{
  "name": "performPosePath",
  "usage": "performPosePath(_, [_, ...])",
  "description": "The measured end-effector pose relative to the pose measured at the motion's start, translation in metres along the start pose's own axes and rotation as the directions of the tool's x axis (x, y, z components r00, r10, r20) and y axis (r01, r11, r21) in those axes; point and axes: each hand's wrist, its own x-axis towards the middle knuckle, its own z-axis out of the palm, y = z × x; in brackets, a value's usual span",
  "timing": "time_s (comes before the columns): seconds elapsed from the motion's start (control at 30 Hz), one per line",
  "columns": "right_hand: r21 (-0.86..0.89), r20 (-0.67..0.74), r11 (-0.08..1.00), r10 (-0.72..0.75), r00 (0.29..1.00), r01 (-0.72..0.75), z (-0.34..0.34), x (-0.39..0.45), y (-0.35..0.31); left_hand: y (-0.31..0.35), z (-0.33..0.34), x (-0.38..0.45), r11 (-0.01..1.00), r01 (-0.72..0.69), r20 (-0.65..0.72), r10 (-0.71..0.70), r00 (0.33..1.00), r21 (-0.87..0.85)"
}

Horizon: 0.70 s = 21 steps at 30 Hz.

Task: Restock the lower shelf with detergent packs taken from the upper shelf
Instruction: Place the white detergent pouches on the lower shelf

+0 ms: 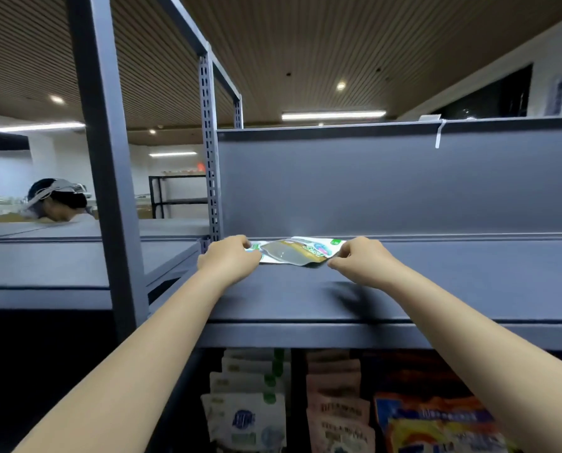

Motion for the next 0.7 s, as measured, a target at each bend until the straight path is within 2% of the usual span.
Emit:
performPosePath(0.17, [-0.031,0.043,0.993,0.113,0.993,-0.112,0.008,0.046,-0.002,0.011,0.022,0.044,0.999,0.048,0.092,-0.05,0.994,0.025])
performPosePath(0.33, [-0.054,0.08,0.985,0.168,0.983,-0.164,0.03,0.082,-0.002,0.012,0.04,0.073,0.983,0.054,0.138,-0.079,0.987,0.177])
performPosePath(0.4, [0.009,0.141,0.978,0.205,0.968,-0.208,0.039,0.091,-0.002,0.009,0.048,0.079,0.978,0.048,0.175,-0.084,0.981,0.201])
performPosePath(0.47, [0.168,0.206,0.934,0.28,0.937,-0.316,0.047,0.098,-0.001,0.007,0.054,0.081,0.967,0.045,0.202,-0.097,0.975,0.249])
performPosePath(0.5, [0.207,0.211,0.913,0.309,0.927,-0.351,0.05,0.101,-0.001,0.007,0.054,0.083,0.958,0.038,0.203,-0.099,0.974,0.283])
performPosePath(0.6, [0.159,0.221,0.914,0.335,0.916,-0.373,0.057,0.11,-0.003,0.007,0.049,0.084,0.926,0.018,0.156,-0.083,0.984,0.377])
performPosePath(0.7, [0.153,0.234,0.919,0.323,0.917,-0.363,0.056,0.117,-0.006,0.009,0.047,0.082,0.906,-0.019,0.028,0.008,1.0,0.422])
